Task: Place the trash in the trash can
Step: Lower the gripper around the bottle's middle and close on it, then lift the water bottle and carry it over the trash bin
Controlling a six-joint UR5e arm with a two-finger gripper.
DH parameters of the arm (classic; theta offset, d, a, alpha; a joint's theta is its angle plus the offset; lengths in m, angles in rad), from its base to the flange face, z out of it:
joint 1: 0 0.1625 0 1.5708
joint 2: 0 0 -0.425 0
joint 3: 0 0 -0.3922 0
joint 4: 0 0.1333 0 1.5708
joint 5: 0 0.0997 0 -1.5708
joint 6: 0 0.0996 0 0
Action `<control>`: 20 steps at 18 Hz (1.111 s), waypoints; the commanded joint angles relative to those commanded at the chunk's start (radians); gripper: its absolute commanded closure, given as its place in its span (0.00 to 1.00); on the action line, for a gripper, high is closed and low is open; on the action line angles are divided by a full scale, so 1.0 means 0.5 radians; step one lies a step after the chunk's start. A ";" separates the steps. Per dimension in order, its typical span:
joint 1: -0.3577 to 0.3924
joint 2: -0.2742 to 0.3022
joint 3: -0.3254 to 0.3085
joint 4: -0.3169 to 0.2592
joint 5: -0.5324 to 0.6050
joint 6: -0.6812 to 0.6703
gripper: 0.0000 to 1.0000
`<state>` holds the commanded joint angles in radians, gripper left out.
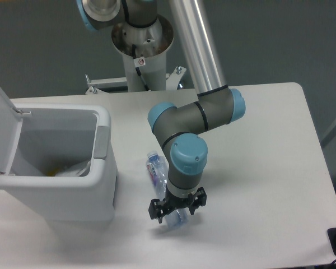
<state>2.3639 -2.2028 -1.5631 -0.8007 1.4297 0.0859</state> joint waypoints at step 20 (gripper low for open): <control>0.000 0.012 -0.003 0.000 0.055 -0.009 0.39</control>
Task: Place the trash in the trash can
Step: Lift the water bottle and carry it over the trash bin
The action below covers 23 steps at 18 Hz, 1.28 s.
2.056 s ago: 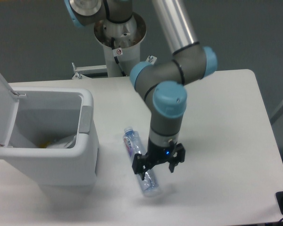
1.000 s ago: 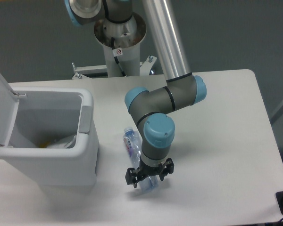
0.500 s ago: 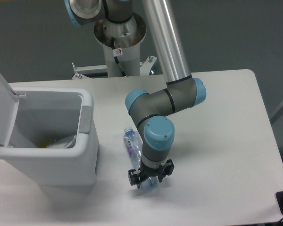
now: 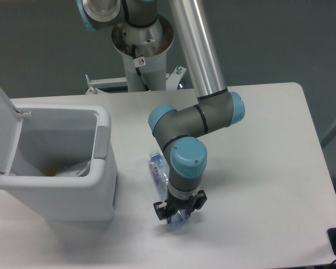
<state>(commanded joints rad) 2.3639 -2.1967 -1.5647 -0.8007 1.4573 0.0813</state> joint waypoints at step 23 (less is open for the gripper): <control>0.111 0.733 0.736 0.129 -0.991 -0.138 0.40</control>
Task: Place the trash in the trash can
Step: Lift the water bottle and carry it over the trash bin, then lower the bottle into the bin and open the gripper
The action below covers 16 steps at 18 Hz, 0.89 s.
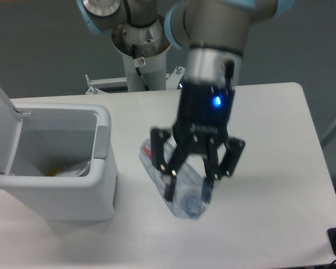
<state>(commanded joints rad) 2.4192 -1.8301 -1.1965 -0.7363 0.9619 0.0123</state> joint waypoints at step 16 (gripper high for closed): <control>-0.546 0.037 -0.475 0.083 -0.003 0.390 0.29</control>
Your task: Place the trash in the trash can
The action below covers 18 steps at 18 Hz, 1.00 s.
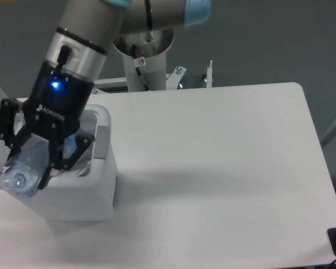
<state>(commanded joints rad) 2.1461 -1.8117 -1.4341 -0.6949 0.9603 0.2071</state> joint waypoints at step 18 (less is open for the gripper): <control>0.791 0.202 -0.059 -0.223 0.431 0.274 0.00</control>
<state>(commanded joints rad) 2.5416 -1.7105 -1.4634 -0.8064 1.1756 0.3443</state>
